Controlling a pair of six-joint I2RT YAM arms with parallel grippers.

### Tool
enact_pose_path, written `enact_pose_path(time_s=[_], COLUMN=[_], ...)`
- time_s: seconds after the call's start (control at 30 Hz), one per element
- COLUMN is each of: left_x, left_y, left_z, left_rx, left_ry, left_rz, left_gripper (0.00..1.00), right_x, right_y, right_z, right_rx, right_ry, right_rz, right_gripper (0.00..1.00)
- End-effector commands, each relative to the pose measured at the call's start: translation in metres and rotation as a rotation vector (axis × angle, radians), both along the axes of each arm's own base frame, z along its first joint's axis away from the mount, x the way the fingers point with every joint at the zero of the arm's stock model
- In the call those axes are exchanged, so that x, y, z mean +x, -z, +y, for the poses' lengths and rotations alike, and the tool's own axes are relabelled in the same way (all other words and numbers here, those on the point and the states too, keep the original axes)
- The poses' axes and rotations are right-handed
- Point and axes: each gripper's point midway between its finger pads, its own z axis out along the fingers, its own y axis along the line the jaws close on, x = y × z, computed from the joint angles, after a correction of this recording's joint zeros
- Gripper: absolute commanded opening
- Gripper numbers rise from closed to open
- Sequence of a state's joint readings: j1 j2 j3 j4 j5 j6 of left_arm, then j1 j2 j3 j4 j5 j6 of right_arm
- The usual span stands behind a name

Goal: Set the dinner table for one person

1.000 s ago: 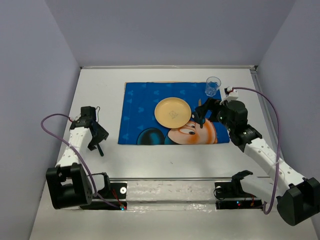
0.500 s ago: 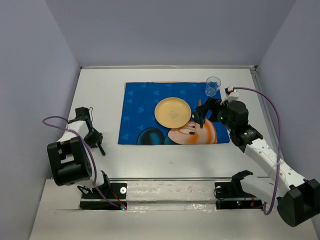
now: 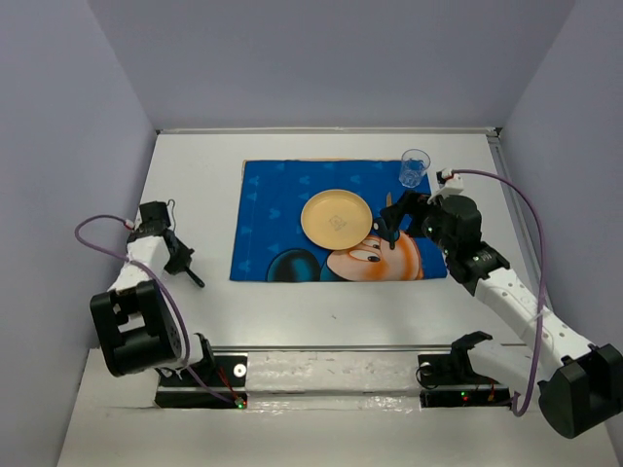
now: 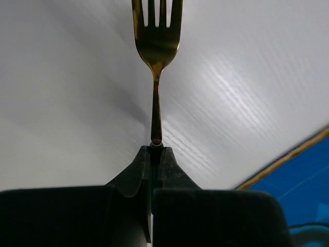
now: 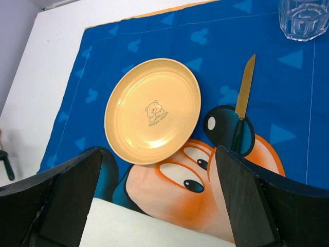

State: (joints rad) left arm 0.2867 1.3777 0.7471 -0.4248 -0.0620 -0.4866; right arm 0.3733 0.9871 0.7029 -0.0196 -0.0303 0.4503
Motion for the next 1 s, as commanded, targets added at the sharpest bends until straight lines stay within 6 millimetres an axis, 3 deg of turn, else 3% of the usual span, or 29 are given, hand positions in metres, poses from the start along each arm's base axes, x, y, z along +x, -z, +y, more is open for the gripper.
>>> enact_pose_path(time_s=[0.0, 0.03, 0.07, 0.13, 0.17, 0.23, 0.27, 0.43, 0.57, 0.73, 0.97], left_x=[0.060, 0.066, 0.079, 0.091, 0.097, 0.106, 0.110, 0.127, 0.138, 0.131, 0.139], left_y=[-0.102, -0.114, -0.133, -0.150, -0.145, -0.144, -0.132, -0.126, -0.098, -0.070, -0.057], left_z=[-0.019, -0.028, -0.064, -0.091, -0.118, -0.138, -0.156, -0.202, -0.226, -0.240, -0.254], left_rx=[0.143, 0.180, 0.184, 0.206, 0.193, 0.199, 0.205, 0.216, 0.197, 0.256, 0.214], left_ry=[0.175, 0.202, 0.297, 0.353, 0.422, 0.471, 0.524, 0.591, 0.644, 0.720, 0.754], left_rz=[-0.281, -0.307, -0.359, -0.401, -0.402, -0.403, -0.375, -0.392, -0.355, -0.274, -0.278], left_gripper=[0.00, 0.00, 0.00, 0.00, 0.00, 0.00, 0.00, 0.00, 0.00, 0.00, 0.00], right_x=[0.005, 0.005, 0.005, 0.009, 0.010, 0.011, 0.012, 0.016, 0.017, 0.021, 0.023], right_y=[-0.005, -0.004, -0.002, 0.000, 0.001, 0.003, 0.005, 0.010, 0.013, 0.021, 0.024], right_z=[-0.005, -0.004, -0.004, -0.009, -0.010, -0.013, -0.014, -0.020, -0.024, -0.025, -0.025], right_rx=[0.011, 0.012, 0.010, -0.001, -0.007, -0.014, -0.018, -0.048, -0.059, -0.076, -0.085], right_ry=[0.032, 0.031, 0.033, 0.063, 0.067, 0.086, 0.093, 0.123, 0.146, 0.151, 0.156], right_rz=[-0.025, -0.023, -0.019, -0.017, -0.014, -0.014, -0.010, -0.005, -0.003, 0.017, 0.027], right_gripper=[0.96, 0.96, 0.96, 0.96, 0.96, 0.96, 0.96, 0.96, 0.96, 0.96, 0.96])
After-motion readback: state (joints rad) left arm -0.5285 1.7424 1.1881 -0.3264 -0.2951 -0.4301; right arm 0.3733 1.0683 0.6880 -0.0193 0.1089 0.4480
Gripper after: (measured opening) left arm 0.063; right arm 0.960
